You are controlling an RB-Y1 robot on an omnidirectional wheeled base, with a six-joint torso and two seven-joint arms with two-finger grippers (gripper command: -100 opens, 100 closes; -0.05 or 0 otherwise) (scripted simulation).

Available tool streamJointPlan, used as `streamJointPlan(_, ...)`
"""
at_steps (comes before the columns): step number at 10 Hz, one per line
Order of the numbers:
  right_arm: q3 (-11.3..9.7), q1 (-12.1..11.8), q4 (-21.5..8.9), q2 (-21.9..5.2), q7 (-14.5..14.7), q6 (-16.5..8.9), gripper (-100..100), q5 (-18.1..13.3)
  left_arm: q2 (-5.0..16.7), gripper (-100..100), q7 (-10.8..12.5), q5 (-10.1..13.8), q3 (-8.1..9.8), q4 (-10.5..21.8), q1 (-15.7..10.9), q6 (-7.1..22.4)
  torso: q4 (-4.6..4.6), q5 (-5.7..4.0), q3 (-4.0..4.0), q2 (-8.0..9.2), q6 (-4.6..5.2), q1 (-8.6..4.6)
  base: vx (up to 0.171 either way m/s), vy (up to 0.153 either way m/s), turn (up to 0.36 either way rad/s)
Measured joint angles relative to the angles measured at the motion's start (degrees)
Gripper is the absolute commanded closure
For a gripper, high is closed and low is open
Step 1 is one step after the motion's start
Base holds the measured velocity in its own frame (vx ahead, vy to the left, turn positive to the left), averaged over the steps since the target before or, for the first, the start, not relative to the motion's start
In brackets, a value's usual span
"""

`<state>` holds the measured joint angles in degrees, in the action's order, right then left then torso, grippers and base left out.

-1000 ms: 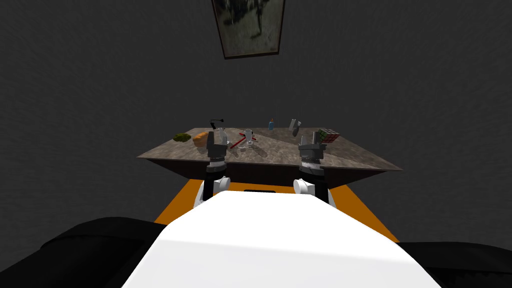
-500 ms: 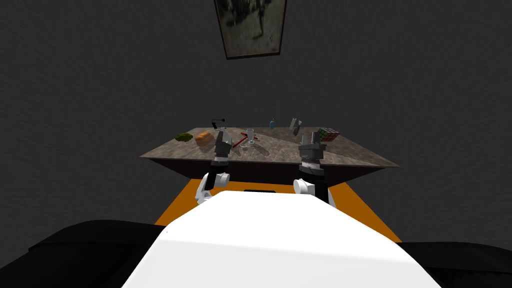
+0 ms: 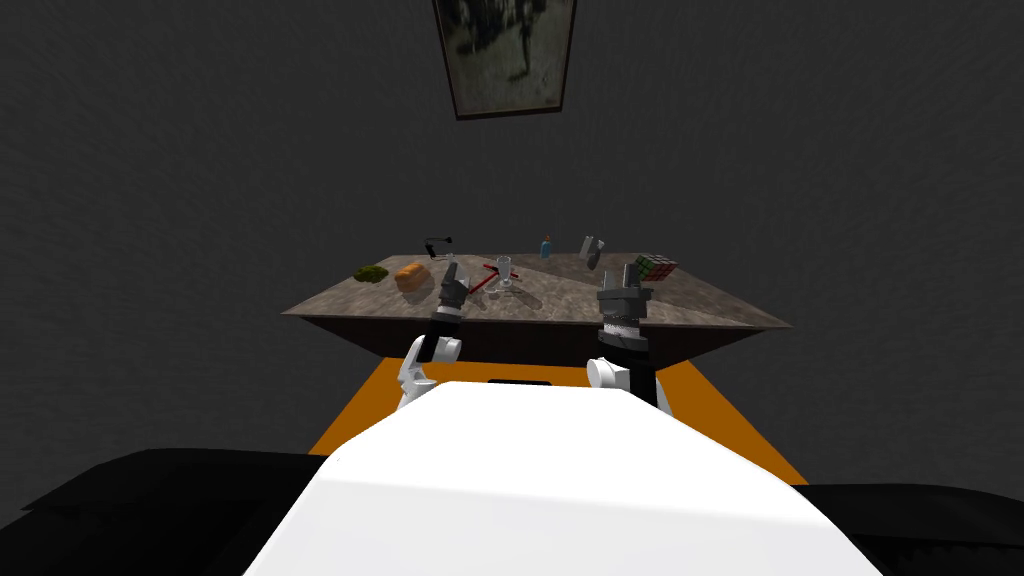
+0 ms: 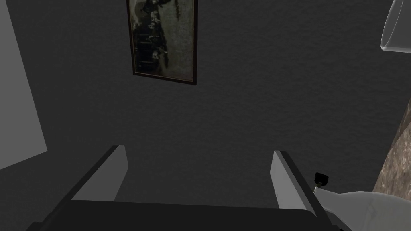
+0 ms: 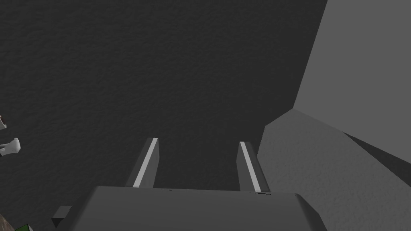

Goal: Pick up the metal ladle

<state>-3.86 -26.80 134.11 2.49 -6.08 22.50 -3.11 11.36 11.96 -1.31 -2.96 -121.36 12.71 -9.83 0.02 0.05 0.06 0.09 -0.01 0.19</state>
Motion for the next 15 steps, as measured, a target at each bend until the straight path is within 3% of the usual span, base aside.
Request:
streamJointPlan(5, 0.0, 0.0, 0.0, 0.0, 0.0, 0.0, 0, 0.0, 1.9, -100, 2.2, 0.8, 0.56, 6.5, -6.6, 7.0, 0.01, 0.00, 0.02, 0.04, 0.01, 0.02, -0.035, 0.051, -0.026)
streamJointPlan(12, 0.0, 0.0, 0.0, 0.0, 0.0, 0.0, 0, 0.0, 3.8, -100, 4.6, 2.1, 1.23, 12.5, -13.5, 16.2, -0.01, -0.02, -0.03, -0.05, -0.01, -0.10, -0.022, 0.034, -0.023)
streamJointPlan(15, 0.0, 0.0, 0.0, 0.0, 0.0, 0.0, 0, 0.0, 4.5, -100, 5.7, 2.9, 1.50, 16.7, -17.9, 20.8, 0.00, -0.01, 0.00, 0.01, 0.00, -0.05, -0.033, 0.037, -0.035)
